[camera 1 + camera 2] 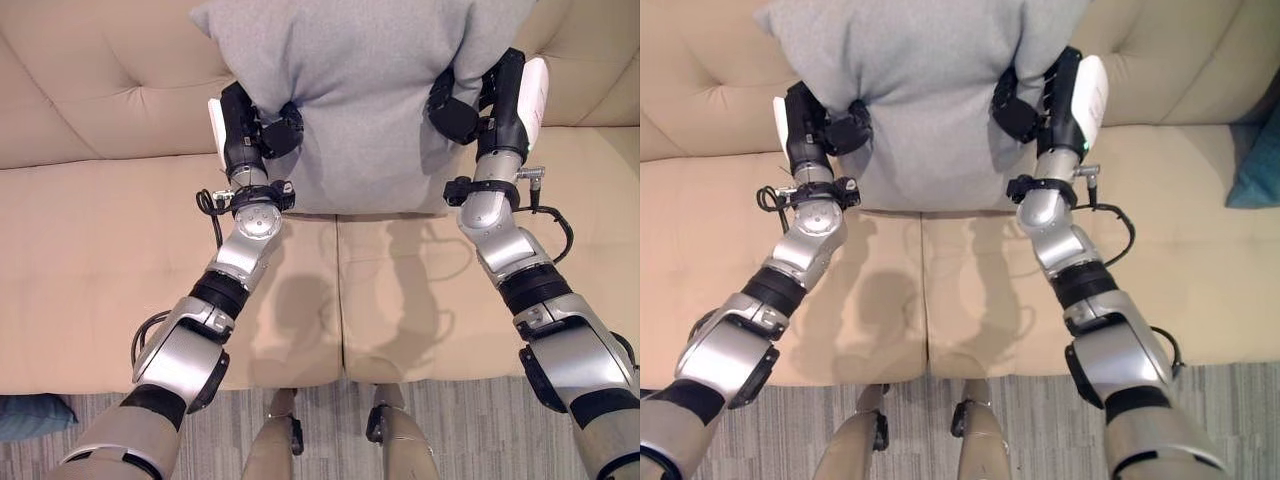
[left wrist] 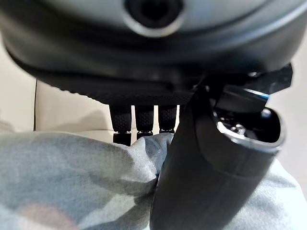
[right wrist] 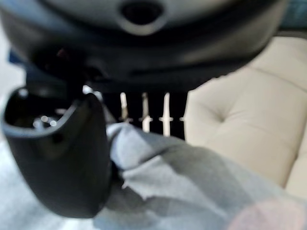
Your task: Pick up all the scattered cushions and arrange them neatly on the sofa.
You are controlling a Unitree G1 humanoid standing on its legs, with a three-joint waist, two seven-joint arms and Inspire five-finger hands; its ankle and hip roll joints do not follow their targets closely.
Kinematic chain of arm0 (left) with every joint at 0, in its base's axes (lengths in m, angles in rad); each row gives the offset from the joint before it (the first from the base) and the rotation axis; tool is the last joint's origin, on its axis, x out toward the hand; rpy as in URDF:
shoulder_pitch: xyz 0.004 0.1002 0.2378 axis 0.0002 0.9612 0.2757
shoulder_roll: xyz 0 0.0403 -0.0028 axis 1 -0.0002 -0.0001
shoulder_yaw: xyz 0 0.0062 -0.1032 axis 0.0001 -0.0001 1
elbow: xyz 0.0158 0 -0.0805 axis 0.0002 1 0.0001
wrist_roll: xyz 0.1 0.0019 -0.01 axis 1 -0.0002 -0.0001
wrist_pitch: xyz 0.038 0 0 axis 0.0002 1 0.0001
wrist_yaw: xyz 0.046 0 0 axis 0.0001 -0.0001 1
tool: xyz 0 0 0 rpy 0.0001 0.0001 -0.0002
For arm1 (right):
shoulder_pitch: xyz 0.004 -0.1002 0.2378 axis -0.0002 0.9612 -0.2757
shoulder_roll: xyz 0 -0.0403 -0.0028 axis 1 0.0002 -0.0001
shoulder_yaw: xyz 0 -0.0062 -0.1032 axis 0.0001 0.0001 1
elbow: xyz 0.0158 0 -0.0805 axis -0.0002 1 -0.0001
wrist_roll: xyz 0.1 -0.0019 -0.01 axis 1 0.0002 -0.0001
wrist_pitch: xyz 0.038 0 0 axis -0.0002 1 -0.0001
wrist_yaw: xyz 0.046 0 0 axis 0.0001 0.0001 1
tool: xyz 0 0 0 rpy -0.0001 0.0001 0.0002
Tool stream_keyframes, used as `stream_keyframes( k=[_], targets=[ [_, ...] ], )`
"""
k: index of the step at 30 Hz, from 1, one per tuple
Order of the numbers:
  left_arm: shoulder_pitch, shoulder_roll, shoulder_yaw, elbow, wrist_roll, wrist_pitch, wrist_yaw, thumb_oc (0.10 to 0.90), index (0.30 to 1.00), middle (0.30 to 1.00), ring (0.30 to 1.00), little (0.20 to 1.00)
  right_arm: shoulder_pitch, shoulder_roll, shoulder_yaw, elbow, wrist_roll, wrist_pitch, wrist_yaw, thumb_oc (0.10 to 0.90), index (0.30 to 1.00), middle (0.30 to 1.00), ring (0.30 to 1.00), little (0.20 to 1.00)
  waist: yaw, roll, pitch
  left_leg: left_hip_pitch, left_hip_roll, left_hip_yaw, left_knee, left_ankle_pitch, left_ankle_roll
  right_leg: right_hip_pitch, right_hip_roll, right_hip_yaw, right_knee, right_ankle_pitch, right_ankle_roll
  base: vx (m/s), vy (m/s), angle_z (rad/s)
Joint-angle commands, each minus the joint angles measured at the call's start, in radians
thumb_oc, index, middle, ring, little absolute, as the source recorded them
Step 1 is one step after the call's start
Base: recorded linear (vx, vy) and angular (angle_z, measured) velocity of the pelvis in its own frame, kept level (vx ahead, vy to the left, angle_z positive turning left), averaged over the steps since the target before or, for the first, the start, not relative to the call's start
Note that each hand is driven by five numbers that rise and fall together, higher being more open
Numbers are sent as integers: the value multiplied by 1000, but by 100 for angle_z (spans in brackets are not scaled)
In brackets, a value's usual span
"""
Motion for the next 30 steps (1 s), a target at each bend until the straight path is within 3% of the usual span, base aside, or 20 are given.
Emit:
stream_keyframes(
  k=[1,7,15,20,25,28,30],
  targets=[
    [-248,19,-105,-7,108,-162,-7,800,900,900,900,900,-216,35,47,10,-54,-117,-47,800,900,900,900,900,0,-15,-69,-40,-40,-34,0,-41,-39,17,28,28,4,-128,118,0,2,4],
    [-302,40,-134,75,112,-144,-29,800,900,900,900,900,-257,26,81,72,-34,-111,-29,800,900,900,900,900,-6,-13,-67,-66,-41,-39,0,-33,-43,-11,27,26,4,-121,122,0,0,0],
    [-202,41,-101,16,97,-148,-47,800,900,900,900,900,-175,5,40,32,-31,-107,-24,800,900,900,900,900,-7,-13,-75,-71,-42,-43,0,-37,-44,-16,24,20,4,-125,121,0,0,0],
    [-98,146,-43,-13,91,-138,-77,800,900,900,900,900,-74,-101,-3,32,13,-112,43,800,900,900,900,900,-8,-17,-97,-61,-44,-45,0,-43,-47,-5,23,14,4,-129,123,1,-7,0],
    [213,163,165,-72,-26,-144,-137,800,900,900,900,900,248,-204,-214,-11,105,-98,141,800,900,900,900,900,-10,-34,-114,-12,-42,-38,0,-58,-49,47,21,-4,4,-140,118,5,-70,9],
    [340,151,233,-118,-51,-146,-162,800,900,900,900,900,368,-188,-296,-14,132,-101,170,800,900,900,900,900,-7,-38,-121,10,-40,-36,0,-65,-45,69,23,-5,4,-145,115,0,-39,-1],
    [541,124,276,-179,-31,-128,-230,800,900,900,900,900,560,-123,-349,-61,128,-101,236,800,900,900,900,900,-5,-44,-127,71,-28,-31,0,-73,-44,139,26,-10,4,-158,110,27,-44,-9]
  ],
)
